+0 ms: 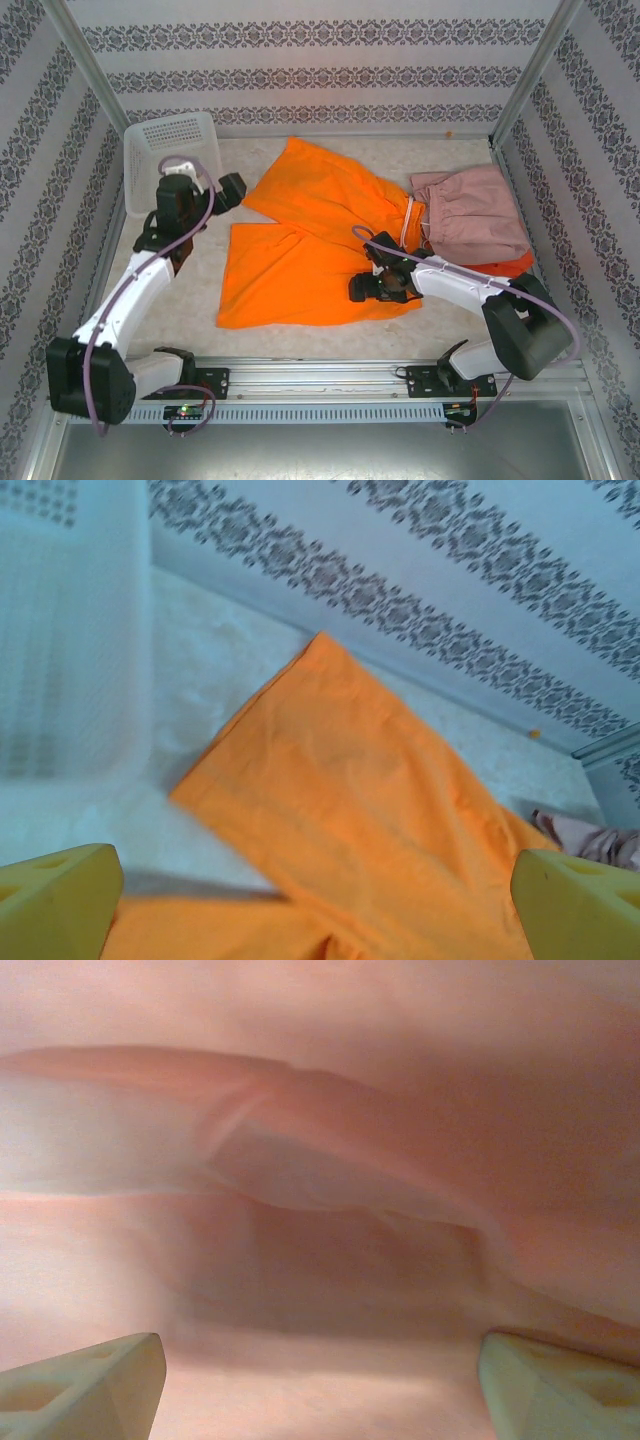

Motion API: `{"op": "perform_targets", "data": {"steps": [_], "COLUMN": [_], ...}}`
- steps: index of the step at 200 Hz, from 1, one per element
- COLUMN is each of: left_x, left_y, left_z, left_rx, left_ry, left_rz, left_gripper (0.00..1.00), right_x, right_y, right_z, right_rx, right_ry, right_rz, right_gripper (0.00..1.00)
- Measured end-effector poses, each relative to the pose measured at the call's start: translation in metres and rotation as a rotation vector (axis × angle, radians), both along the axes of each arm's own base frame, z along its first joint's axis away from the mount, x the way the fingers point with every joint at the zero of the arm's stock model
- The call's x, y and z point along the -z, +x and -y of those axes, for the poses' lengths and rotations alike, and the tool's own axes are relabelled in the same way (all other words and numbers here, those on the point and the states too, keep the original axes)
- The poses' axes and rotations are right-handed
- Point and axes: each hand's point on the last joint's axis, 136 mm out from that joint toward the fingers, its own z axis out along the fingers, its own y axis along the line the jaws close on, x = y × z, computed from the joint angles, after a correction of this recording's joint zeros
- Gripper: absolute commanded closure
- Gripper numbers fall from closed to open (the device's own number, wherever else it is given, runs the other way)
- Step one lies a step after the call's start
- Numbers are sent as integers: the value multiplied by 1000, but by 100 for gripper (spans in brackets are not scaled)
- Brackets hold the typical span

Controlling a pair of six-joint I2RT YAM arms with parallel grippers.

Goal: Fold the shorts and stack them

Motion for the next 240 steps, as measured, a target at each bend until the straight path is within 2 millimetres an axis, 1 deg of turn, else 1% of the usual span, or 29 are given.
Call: {"op": "perform_targets", "data": {"steps": [9, 21, 40, 50, 66, 83, 96, 110, 138, 156, 181, 197, 221, 240], "left_x": [-2, 5, 30, 48, 72, 94, 105, 112, 118, 118, 119, 124, 135, 135], "left_y": [13, 30, 55, 67, 81, 91, 94, 97, 99, 100, 101, 99, 92, 87], "left_z": [4, 11, 21, 28, 36, 39, 39, 39, 36, 33, 29, 20, 1, -11], "left_rx": [15, 36, 71, 89, 110, 118, 119, 122, 116, 112, 106, 88, 47, 21], "left_ry": [-2, -7, -16, -18, -21, -18, -12, -1, 27, 38, 44, 46, 49, 48], "left_rz": [-6, -34, -104, -147, -200, -244, -264, -275, -279, -275, -269, -274, -301, -305], "left_gripper": [0, 0, 0, 0, 0, 0, 0, 0, 0, 0, 0, 0, 0, 0], "right_x": [1, 1, 2, 2, 0, -5, -11, -18, -29, -31, -26, -24, -24, -23], "right_y": [0, 1, 0, 0, 1, 2, 4, 6, 10, 10, 6, 4, 4, 6], "right_z": [6, 13, 22, 25, 27, 27, 26, 25, 24, 26, 29, 30, 29, 28], "right_rx": [-3, -8, -7, -7, -4, -2, -2, -4, 0, 4, 2, 1, 1, 1], "right_ry": [-34, -74, -110, -118, -121, -111, -98, -82, -58, -54, -61, -64, -59, -57], "right_rz": [-4, -8, -13, -14, -13, 3, 25, 52, 94, 104, 92, 86, 89, 92], "right_gripper": [17, 17, 17, 16, 16, 16, 16, 16, 16, 16, 16, 16, 16, 16]}}
